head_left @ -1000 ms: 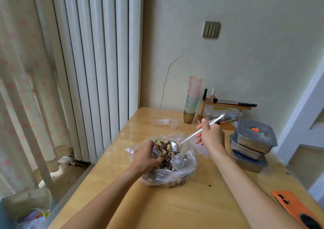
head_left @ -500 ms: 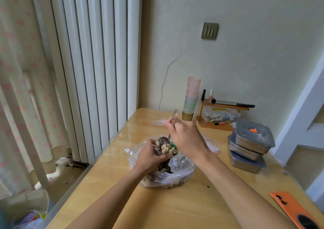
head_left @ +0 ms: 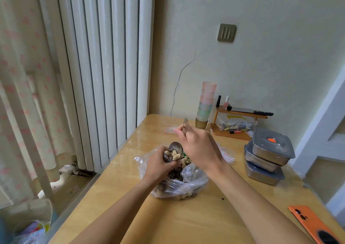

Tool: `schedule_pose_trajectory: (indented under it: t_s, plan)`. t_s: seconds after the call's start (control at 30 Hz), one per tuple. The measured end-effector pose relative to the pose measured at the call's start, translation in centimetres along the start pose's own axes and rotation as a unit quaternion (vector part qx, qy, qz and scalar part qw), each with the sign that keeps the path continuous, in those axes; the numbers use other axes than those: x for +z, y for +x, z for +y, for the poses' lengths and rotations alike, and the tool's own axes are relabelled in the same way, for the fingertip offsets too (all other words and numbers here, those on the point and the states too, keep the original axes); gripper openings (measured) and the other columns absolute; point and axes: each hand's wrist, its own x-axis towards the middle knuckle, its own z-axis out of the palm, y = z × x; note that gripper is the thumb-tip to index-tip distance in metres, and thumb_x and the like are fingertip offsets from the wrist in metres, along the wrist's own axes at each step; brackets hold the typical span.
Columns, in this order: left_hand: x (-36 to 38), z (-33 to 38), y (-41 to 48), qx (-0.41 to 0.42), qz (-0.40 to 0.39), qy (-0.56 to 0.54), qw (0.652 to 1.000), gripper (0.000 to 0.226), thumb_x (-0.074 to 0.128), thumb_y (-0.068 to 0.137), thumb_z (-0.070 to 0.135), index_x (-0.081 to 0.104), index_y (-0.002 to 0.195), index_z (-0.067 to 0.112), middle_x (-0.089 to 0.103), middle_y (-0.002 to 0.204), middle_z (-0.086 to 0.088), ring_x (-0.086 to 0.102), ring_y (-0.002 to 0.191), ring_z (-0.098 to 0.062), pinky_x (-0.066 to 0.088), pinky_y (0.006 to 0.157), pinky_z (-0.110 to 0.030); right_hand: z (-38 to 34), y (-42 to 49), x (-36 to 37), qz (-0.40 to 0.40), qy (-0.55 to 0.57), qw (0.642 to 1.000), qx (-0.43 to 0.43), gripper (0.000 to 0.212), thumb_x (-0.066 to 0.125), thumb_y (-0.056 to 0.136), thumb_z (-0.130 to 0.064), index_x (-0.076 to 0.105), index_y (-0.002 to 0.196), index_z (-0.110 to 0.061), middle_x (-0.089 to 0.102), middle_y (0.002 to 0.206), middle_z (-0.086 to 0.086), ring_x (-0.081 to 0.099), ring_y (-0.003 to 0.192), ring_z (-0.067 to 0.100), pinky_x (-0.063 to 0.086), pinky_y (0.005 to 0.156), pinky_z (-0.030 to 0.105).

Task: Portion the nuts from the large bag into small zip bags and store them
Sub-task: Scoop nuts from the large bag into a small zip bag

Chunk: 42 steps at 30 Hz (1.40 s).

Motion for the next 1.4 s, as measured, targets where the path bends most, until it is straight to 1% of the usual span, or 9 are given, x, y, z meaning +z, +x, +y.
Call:
schedule_pose_trajectory:
  t_s: [0.17, 0.27, 0.43, 0.67, 0.77, 0.9, 1.03, 1.2, 1.4]
  plan:
    - [0.2, 0.1, -0.1, -0.003, 0.004, -0.006, 1.0, 0.049, 0.091, 0.072, 0.042, 0.059, 0.104, 0.023, 0.071, 0.088, 0.008, 0.067, 0.078, -0.009, 0.056, 0.071, -0.034, 0.2, 0.5, 0.0, 0.017, 0.008, 1.0, 0.019, 0.039, 0.045, 0.108, -0.031, 0.067, 0.093, -0.002, 0.064, 0.065, 0.005, 0.061, 0.052, 0.023, 0.052, 0.045, 0.04]
    - [0.2, 0.9, -0.2, -0.016, 0.015, -0.036, 0.999, 0.054, 0.093, 0.07, 0.038, 0.056, 0.106, 0.02, 0.068, 0.086, 0.011, 0.063, 0.071, 0.004, 0.051, 0.064, -0.021, -0.3, 0.8, -0.2, 0.009, 0.0, 0.999, -0.031, 0.036, 0.046, 0.106, -0.029, 0.066, 0.09, -0.003, 0.06, 0.059, 0.004, 0.057, 0.046, 0.024, 0.046, 0.041, 0.032]
    - [0.3, 1.6, -0.3, -0.026, 0.026, -0.074, 0.997, 0.061, 0.093, 0.073, 0.034, 0.051, 0.115, 0.018, 0.068, 0.082, 0.008, 0.06, 0.063, 0.01, 0.045, 0.058, -0.012, -0.6, 0.8, -0.6, 0.051, -0.024, 0.996, -0.062, 0.044, 0.042, 0.111, -0.034, 0.067, 0.089, -0.005, 0.059, 0.06, 0.002, 0.056, 0.046, 0.024, 0.046, 0.038, 0.034]
    - [0.2, 1.0, -0.4, -0.017, 0.041, -0.078, 0.996, 0.066, 0.094, 0.069, 0.042, 0.052, 0.115, 0.022, 0.071, 0.093, 0.008, 0.065, 0.074, 0.004, 0.053, 0.065, -0.02, -0.3, 0.7, -0.5, 0.021, 0.028, 0.998, -0.043, 0.037, 0.047, 0.107, -0.031, 0.066, 0.091, -0.003, 0.06, 0.062, 0.003, 0.057, 0.049, 0.023, 0.049, 0.043, 0.038]
    - [0.2, 1.1, -0.5, -0.014, 0.037, -0.083, 0.996, 0.068, 0.093, 0.07, 0.042, 0.05, 0.118, 0.022, 0.07, 0.09, 0.006, 0.064, 0.07, 0.006, 0.047, 0.06, -0.014, -0.1, 0.6, -0.5, 0.034, 0.02, 0.999, -0.033, 0.036, 0.048, 0.107, -0.029, 0.065, 0.091, -0.003, 0.062, 0.064, 0.004, 0.059, 0.049, 0.023, 0.05, 0.043, 0.038]
    - [0.1, 1.1, -0.5, -0.004, 0.044, -0.093, 0.995, 0.072, 0.094, 0.07, 0.041, 0.048, 0.121, 0.022, 0.069, 0.1, 0.007, 0.067, 0.082, -0.001, 0.052, 0.069, -0.018, -0.2, 0.5, -0.4, 0.025, 0.039, 0.997, -0.063, 0.035, 0.049, 0.106, -0.027, 0.067, 0.091, -0.001, 0.06, 0.062, 0.002, 0.055, 0.048, 0.019, 0.048, 0.043, 0.031]
    - [0.2, 1.0, -0.7, -0.003, 0.04, -0.104, 0.994, 0.068, 0.093, 0.072, 0.038, 0.048, 0.121, 0.023, 0.072, 0.092, 0.007, 0.067, 0.077, 0.002, 0.051, 0.067, -0.014, 0.0, 0.2, -0.6, 0.054, 0.023, 0.996, -0.071, 0.036, 0.049, 0.108, -0.027, 0.067, 0.09, -0.002, 0.063, 0.067, 0.002, 0.054, 0.05, 0.017, 0.042, 0.044, 0.024]
    - [0.2, 0.7, -0.6, -0.002, 0.047, -0.099, 0.994, 0.071, 0.092, 0.071, 0.045, 0.047, 0.123, 0.026, 0.069, 0.104, 0.009, 0.066, 0.088, -0.002, 0.05, 0.07, -0.018, 0.8, 0.1, -0.2, 0.041, 0.063, 0.997, -0.03, 0.034, 0.05, 0.106, -0.027, 0.068, 0.09, -0.003, 0.06, 0.068, -0.003, 0.053, 0.052, 0.014, 0.041, 0.047, 0.025]
    - [0.0, 0.7, -0.9, 0.0, 0.044, -0.103, 0.994, 0.067, 0.09, 0.075, 0.041, 0.047, 0.123, 0.026, 0.069, 0.093, 0.009, 0.064, 0.081, 0.005, 0.049, 0.067, -0.011, 2.6, -1.3, 0.1, 0.126, 0.015, 0.987, 0.099, 0.043, 0.047, 0.107, -0.028, 0.07, 0.082, -0.003, 0.065, 0.064, 0.002, 0.06, 0.053, 0.016, 0.047, 0.049, 0.03]
